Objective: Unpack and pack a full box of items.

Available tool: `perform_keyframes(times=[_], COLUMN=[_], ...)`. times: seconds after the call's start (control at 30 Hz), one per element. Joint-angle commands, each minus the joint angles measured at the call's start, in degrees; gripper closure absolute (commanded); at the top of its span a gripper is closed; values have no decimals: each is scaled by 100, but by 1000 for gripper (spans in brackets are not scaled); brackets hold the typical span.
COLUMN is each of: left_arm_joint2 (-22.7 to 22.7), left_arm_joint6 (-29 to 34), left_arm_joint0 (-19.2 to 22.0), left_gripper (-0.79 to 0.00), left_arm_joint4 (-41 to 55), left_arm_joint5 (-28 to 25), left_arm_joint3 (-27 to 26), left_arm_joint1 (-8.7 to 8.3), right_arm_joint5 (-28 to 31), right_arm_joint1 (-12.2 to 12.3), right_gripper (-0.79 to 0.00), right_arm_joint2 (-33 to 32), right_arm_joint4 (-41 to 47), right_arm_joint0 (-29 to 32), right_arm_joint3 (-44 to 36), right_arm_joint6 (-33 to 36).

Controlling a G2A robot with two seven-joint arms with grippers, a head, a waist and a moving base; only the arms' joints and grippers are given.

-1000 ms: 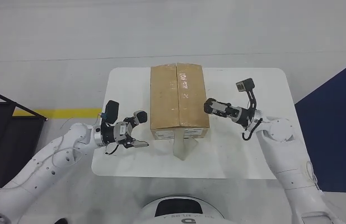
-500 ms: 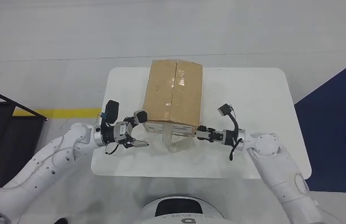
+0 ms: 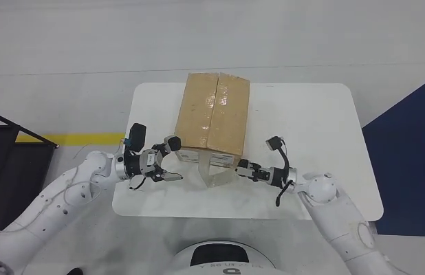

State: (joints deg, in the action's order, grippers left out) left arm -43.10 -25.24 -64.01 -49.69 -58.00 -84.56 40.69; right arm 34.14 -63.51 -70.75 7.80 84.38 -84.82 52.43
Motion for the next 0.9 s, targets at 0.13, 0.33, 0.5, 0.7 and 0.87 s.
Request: perform_keyframes(times=[0.13, 0.33, 0.5, 0.7, 0.87], left_arm_joint2=[0, -76, -159, 142, 586], left_arm_joint6=[0, 296, 823, 1814, 2478], left_arm_joint0=[0, -176, -325, -321, 64], left_gripper=[-785, -785, -785, -785, -785], left_arm_joint4=[0, 46, 43, 556, 1386], left_arm_joint5=[0, 68, 0, 0, 0], left_arm_joint3=[0, 110, 309, 415, 651], left_arm_joint1=[0, 6, -27, 6, 152], right_arm_joint5=[123, 550, 401, -113, -198], right_arm_joint1=[0, 44, 70, -2, -39], right_gripper=[-785, -785, -785, -785, -785], right_arm_joint2=[15, -207, -316, 33, 236], right_arm_joint4=[48, 242, 208, -159, -257], right_arm_joint0=[42, 270, 286, -82, -305], right_arm_joint3=[9, -13, -37, 9, 113], right_arm_joint6=[-299, -571, -744, -1054, -1073])
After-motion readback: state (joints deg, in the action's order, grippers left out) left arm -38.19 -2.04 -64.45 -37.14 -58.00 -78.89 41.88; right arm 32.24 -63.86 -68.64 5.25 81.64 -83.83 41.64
